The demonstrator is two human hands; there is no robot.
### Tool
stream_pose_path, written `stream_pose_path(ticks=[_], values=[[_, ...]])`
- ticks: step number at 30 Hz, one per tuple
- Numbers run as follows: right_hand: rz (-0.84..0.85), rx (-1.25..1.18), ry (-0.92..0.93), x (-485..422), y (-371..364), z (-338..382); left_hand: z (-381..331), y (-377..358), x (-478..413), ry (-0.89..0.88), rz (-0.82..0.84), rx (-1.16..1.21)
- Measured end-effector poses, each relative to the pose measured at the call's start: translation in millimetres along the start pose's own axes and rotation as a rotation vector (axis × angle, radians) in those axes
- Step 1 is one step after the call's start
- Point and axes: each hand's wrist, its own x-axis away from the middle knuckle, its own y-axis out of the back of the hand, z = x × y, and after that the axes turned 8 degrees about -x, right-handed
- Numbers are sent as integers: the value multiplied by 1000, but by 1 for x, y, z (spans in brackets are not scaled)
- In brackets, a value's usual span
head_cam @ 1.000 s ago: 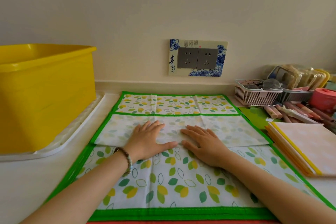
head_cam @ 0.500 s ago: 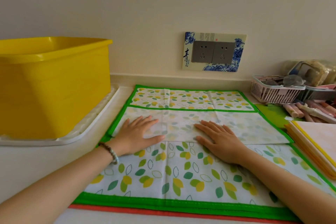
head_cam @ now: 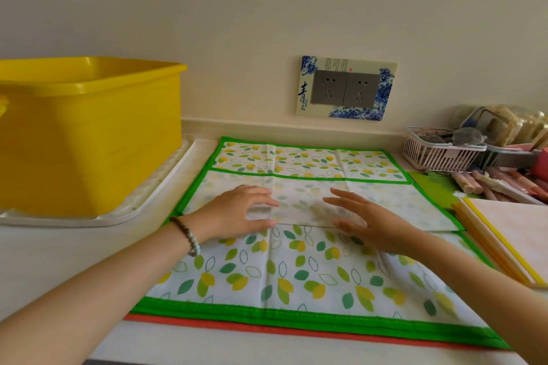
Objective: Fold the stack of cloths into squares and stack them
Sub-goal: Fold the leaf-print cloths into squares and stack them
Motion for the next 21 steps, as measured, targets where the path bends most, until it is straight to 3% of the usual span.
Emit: stream_pose_path(ticks=[3, 10, 15, 21], values=[[0, 201, 18, 15, 13, -11, -4, 3, -1, -47, 20, -102], [-39, 319, 33, 34, 30, -26, -15, 9, 1, -58, 22, -232], [-100, 204, -39, 33, 29, -28, -17, 12, 5, -11, -9, -189], [-15, -24, -82, 32, 49, -20, -7, 31, 6, 51, 61, 143]])
